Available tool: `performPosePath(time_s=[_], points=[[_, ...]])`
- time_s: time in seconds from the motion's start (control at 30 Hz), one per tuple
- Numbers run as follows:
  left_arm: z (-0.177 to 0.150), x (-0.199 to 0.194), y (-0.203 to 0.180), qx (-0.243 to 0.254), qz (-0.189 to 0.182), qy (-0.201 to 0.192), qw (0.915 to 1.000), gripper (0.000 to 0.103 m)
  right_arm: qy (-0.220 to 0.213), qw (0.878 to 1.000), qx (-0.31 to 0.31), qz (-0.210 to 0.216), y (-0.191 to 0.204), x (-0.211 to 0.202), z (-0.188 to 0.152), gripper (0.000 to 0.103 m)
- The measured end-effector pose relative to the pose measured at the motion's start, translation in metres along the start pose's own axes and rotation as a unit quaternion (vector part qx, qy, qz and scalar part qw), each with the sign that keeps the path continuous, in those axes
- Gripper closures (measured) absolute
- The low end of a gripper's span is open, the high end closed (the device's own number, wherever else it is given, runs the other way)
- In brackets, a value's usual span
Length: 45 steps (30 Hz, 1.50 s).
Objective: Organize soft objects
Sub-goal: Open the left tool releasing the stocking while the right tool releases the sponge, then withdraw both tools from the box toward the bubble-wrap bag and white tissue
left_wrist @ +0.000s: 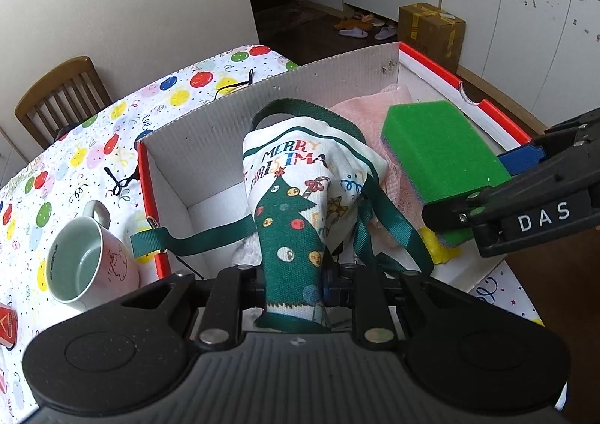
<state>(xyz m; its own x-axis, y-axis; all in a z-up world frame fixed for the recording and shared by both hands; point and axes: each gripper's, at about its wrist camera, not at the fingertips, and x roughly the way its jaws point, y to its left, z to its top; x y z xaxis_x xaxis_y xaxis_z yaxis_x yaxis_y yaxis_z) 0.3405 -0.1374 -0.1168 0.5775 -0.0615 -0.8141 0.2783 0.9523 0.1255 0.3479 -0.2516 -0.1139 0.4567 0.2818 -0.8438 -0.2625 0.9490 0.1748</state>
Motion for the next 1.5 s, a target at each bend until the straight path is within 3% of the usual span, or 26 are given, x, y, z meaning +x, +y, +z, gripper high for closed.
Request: performPosePath(time_s=[0.13, 0.23, 0.3, 0.37, 0.93, 1.5], points=[[0.001, 0.000, -0.001, 0.004, -0.001, 0.003, 1.0000, 0.079, 0.004, 1.000, -0.008, 0.001, 0.001, -0.001, -0.001, 0.023], [0.000, -0.001, -0.001, 0.002, 0.001, 0.005, 1.0000, 0.069, 0.003, 1.000, -0.011, 0.002, 0.001, -0.003, 0.000, 0.020], [-0.001, -0.003, -0.001, 0.001, 0.001, 0.006, 1.0000, 0.041, 0.001, 1.000, -0.013, 0.004, 0.002, -0.005, 0.000, 0.019], [-0.003, -0.007, 0.000, 0.000, -0.001, 0.003, 1.0000, 0.035, -0.001, 1.000, -0.016, 0.005, 0.002, -0.008, 0.001, 0.019], [-0.019, -0.065, 0.009, -0.031, -0.025, -0.055, 0.9977, 0.034, -0.041, 0.998, -0.039, 0.022, 0.019, -0.056, -0.007, 0.007], [-0.044, -0.126, 0.043, -0.074, -0.042, -0.113, 0.9899, 0.020, -0.095, 0.993, -0.052, 0.049, 0.065, -0.096, -0.011, 0.001]])
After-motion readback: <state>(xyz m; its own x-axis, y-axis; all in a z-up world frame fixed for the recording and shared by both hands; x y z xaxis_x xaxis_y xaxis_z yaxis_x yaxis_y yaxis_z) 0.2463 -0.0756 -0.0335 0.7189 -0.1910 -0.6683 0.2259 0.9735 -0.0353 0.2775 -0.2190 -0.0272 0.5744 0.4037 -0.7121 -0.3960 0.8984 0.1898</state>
